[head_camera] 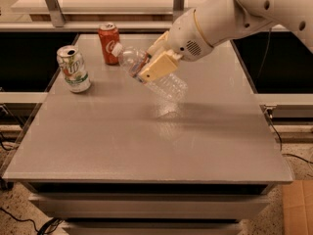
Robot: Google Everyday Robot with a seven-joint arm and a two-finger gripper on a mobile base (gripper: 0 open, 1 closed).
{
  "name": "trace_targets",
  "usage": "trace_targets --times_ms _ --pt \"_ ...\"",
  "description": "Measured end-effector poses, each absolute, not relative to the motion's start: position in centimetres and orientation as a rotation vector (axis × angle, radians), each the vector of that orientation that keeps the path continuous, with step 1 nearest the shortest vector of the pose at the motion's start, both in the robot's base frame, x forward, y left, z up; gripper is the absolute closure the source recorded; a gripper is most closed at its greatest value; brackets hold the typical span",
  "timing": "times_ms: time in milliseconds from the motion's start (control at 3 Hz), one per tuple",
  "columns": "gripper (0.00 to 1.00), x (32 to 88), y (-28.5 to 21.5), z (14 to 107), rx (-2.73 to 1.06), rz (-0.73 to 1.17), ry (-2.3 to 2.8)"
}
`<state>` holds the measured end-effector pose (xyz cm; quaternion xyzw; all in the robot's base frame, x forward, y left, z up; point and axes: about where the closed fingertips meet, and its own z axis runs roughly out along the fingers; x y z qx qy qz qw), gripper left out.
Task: Place water bottle upright
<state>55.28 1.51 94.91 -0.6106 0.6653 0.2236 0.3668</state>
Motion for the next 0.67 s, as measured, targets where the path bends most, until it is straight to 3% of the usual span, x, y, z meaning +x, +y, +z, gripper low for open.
trace_targets --times_ms 667 --pt "1.0 55.35 1.77 95.08 -1.51 0.608 1.651"
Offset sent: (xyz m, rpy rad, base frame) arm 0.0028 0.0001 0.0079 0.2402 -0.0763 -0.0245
